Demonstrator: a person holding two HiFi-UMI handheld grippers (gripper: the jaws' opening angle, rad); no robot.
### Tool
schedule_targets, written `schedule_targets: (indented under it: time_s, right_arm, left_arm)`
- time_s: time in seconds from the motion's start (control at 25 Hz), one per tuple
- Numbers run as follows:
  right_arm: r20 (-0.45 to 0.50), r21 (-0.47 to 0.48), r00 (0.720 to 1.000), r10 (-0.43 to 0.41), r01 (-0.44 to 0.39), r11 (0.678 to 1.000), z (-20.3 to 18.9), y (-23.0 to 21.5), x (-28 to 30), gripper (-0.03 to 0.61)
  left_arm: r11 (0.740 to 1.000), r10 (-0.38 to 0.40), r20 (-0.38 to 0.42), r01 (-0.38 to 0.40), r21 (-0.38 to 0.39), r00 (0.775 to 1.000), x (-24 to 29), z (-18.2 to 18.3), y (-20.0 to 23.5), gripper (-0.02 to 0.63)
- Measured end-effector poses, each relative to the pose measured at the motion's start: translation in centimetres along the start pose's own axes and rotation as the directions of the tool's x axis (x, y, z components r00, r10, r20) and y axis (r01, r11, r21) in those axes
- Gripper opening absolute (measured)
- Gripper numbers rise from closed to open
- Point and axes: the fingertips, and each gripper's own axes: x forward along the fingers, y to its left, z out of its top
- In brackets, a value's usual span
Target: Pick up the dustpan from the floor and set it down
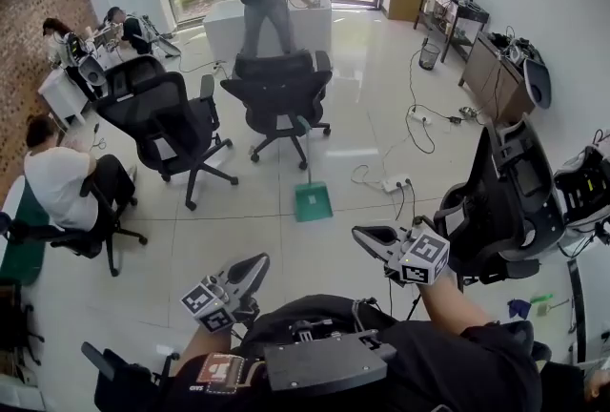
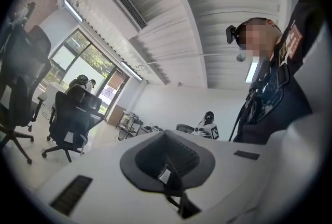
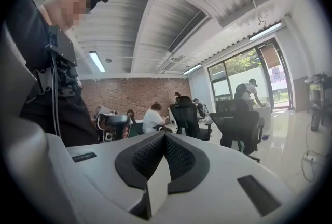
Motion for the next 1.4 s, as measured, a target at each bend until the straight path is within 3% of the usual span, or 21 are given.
schedule_targets:
  time_s: [0.12, 0.24, 0.48, 0.76, 1.0, 1.4]
  right_arm:
    - [0.050, 0.113, 0.998, -0.045, 0.039, 0.993, -0.1, 4.0, 3.1, 0.021]
    - [0.068, 0.163, 0.993, -0.094, 0.082, 0.983, -0.3, 7.7, 6.6, 0.020]
    - [-0.001, 0.054, 0.996, -0.094, 0.094, 0.994, 0.0, 13.6, 10.6, 0.020]
    - [-0.004, 0.005, 0.997, -0.071, 0.071, 0.997, 2.1, 13.8, 6.6, 0.020]
    - [-0.006, 0.007, 0.997, -0.076, 0.076, 0.997, 1.8, 10.6, 2.1, 0.020]
    - [-0.007, -0.010, 1.000, -0.019, 0.018, 1.000, 1.9, 6.6, 1.3, 0.020]
  left_arm:
    - [1.000, -0.003, -0.004, 0.003, -0.007, 1.000, -6.6, 0.0, -0.1, 0.008]
    - [1.000, -0.009, -0.031, 0.009, -0.005, 0.999, -12.7, -0.2, 0.1, 0.008]
    - [1.000, 0.002, -0.014, -0.001, 0.017, 1.000, -18.5, 1.5, 0.7, 0.008]
    - [0.998, 0.017, 0.050, -0.020, 0.054, 0.999, -16.6, 2.8, -2.2, 0.008]
    - [0.999, 0.007, 0.041, -0.009, 0.052, 0.999, -12.3, 0.7, -4.8, 0.008]
    - [0.998, 0.018, 0.030, -0.019, 0.052, 0.999, -7.0, -0.4, -4.6, 0.008]
